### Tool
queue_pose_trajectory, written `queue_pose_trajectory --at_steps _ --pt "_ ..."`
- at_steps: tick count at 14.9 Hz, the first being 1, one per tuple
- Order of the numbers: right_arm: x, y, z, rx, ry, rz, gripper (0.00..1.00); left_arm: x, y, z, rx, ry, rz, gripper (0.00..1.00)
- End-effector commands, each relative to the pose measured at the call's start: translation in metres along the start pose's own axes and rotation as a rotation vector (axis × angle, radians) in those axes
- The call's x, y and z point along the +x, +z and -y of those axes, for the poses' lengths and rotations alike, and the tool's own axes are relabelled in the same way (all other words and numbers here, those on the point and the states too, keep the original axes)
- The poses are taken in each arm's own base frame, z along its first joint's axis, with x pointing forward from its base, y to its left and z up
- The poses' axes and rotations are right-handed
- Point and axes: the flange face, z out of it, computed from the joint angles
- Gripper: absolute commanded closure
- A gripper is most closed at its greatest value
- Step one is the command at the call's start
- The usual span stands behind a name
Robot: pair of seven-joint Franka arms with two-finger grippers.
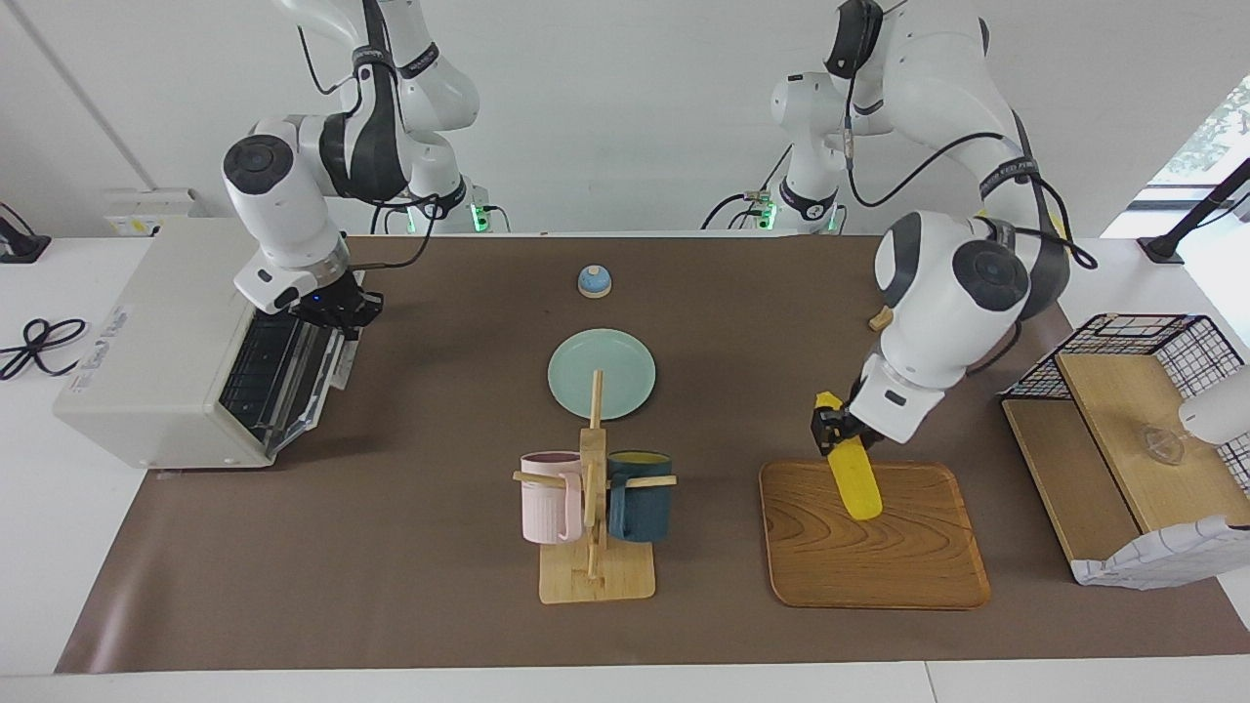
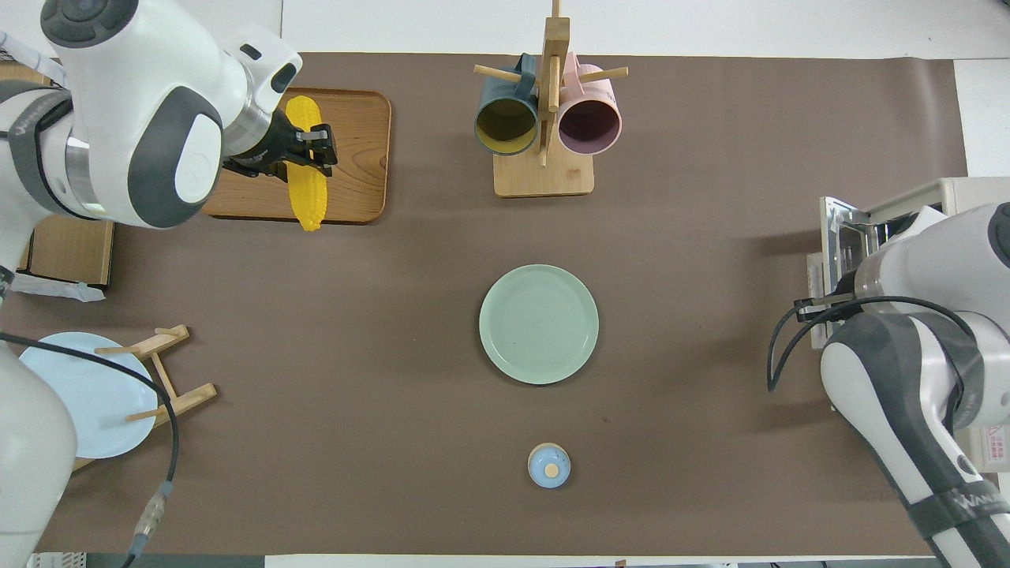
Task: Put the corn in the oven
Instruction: 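Carry the corn with the left gripper while the right gripper opens the oven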
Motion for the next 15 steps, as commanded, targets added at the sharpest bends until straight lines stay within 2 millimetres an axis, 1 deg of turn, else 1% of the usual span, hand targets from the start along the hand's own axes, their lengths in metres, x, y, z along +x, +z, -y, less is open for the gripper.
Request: queue_pose_trajectory --at_steps 1,2,3,4,5,6,7,9,10,11,12,13,15 --pt "0.01 0.049 -0.024 -0.022 0.002 -0.059 1.0 -0.075 0.009 -0.043 0.009 -0.041 0.051 1.0" --pt "0.006 0.059 -0.022 -0.021 -0.001 -0.082 1.0 -0.098 0.019 -0.066 0.001 -0.05 0.072 1.0" --pt "0.004 0.068 -0.018 -0.02 -0.005 -0.095 1.0 -0.122 0.03 -0.083 -0.001 -0.048 0.075 1.0" --pt "0.005 0.077 -0.008 -0.019 -0.018 -0.1 1.0 -0.146 0.042 -0.103 -0.019 -0.046 0.066 1.0" --pt "0.005 0.084 -0.003 -0.017 -0.003 -0.096 1.0 -0.174 0.055 -0.121 -0.038 -0.061 0.036 1.0" --pt "0.006 0.089 0.0 -0.015 0.021 -0.093 1.0 -0.197 0.067 -0.131 -0.06 -0.057 0.0 1.0" --pt "0.007 0.093 0.011 -0.014 0.013 -0.085 1.0 -0.215 0.08 -0.139 -0.077 -0.033 -0.021 1.0" --pt "0.01 0.09 0.019 -0.013 0.002 -0.089 1.0 -0.237 0.1 -0.167 -0.11 -0.004 -0.031 1.0" --pt "0.013 0.087 0.033 -0.003 -0.009 -0.097 1.0 -0.242 0.112 -0.179 -0.125 -0.009 -0.038 1.0" --pt "0.017 0.083 0.053 0.026 -0.013 -0.105 1.0 -0.246 0.119 -0.188 -0.143 0.001 -0.056 1.0" --pt "0.023 0.076 0.065 0.048 -0.007 -0.112 1.0 -0.253 0.131 -0.199 -0.151 0.017 -0.061 1.0" --pt "0.029 0.067 0.068 0.052 -0.007 -0.124 1.0 -0.258 0.138 -0.207 -0.16 0.022 -0.066 1.0" --pt "0.04 0.045 0.082 0.051 -0.032 -0.118 1.0 -0.255 0.15 -0.21 -0.164 0.016 -0.07 1.0"
